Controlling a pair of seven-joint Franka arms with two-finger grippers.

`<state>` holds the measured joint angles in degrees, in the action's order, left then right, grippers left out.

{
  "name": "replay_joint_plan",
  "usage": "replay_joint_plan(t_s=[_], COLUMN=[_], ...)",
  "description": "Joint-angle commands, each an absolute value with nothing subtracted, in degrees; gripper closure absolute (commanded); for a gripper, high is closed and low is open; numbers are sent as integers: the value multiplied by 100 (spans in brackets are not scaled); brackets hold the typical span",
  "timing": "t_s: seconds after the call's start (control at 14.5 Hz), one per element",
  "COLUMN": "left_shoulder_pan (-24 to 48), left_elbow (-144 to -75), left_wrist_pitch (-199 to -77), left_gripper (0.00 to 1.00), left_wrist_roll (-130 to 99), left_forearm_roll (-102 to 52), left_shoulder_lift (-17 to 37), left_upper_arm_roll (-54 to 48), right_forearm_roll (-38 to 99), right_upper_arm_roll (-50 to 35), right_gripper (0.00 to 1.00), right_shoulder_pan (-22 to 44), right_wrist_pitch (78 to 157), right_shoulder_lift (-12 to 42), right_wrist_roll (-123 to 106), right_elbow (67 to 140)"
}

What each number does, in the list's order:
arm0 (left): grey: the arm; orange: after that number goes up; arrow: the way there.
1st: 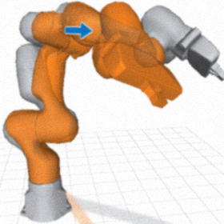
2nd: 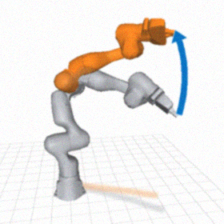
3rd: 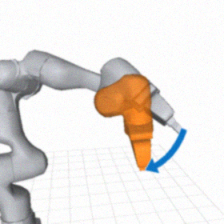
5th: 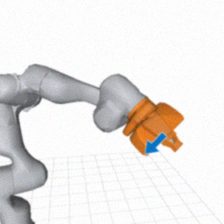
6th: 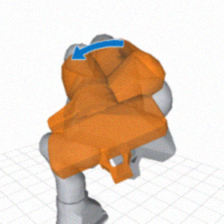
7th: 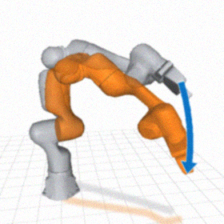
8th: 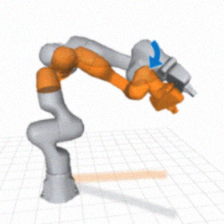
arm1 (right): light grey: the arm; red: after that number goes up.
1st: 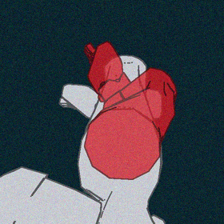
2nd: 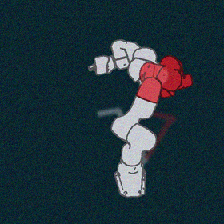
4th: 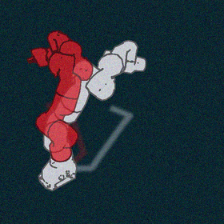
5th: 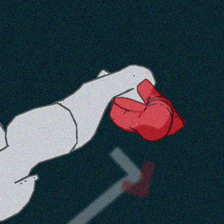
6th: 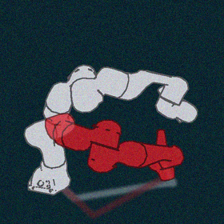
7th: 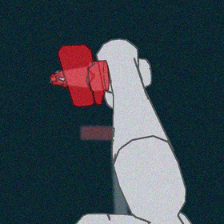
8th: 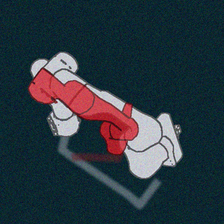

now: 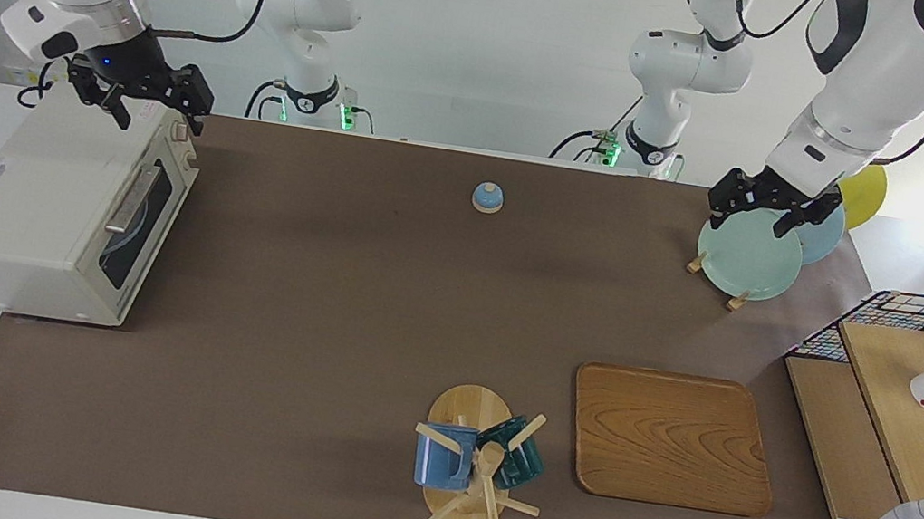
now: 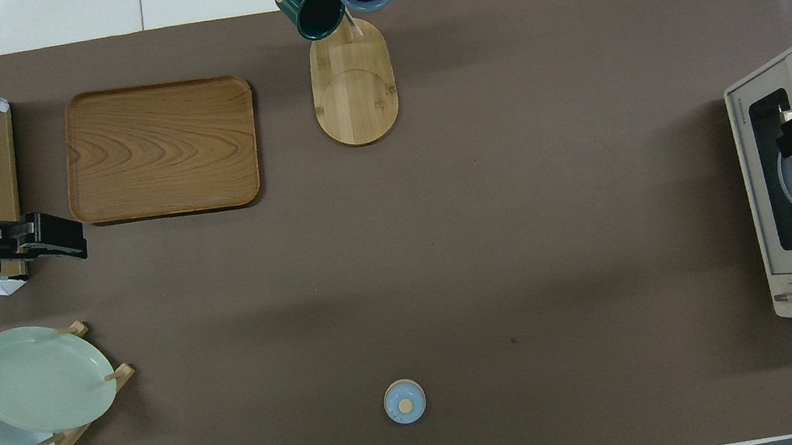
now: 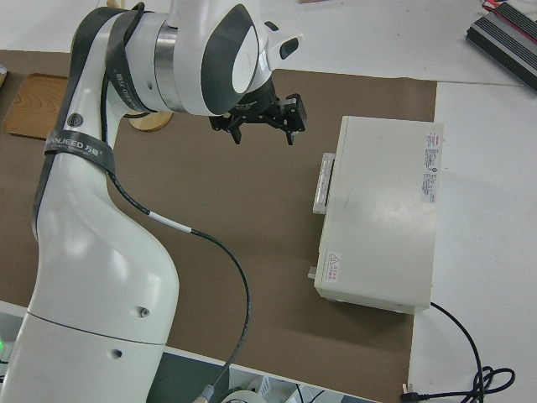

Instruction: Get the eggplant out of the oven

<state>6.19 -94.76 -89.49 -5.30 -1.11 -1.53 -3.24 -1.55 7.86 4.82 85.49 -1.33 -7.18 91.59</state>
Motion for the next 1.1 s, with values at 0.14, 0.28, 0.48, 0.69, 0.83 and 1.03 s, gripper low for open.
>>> replay_joint_plan(t_s=[0.14,0.28,0.48,0.69,0.83,1.03], left_shoulder_pan=[536,536,536,536,536,536], left_elbow=[-9483,-9483,-9483,-9483,-9483,-9483], left_wrist_pitch=[-8921,-8912,-8921,-8921,-8912,-8921], left_gripper=[0,0,0,0,0,0], left_wrist_roll=[-510,-510,-510,-510,-510,-510], left_forearm_roll=[-167,-167,-167,-167,-167,-167], left_shoulder_lift=[-185,-185,-185,-185,-185,-185], left_upper_arm_roll=[-360,-360,-360,-360,-360,-360], right_forearm_roll=[-62,-149,-307,-719,-992,-1019], right_upper_arm_roll=[756,765,782,782,782,782], right_gripper=[71,100,100,100,100,100], right_shoulder_pan=[422,309,141,-9,-17,-70], right_wrist_pitch=[8848,10117,10898,11091,11109,11285], right_shoulder_lift=[-342,-692,-792,-493,-440,-396], right_wrist_roll=[-1090,-1159,-1257,-1248,-1231,-1003], right_elbow=[9569,10699,11426,11426,11478,11662])
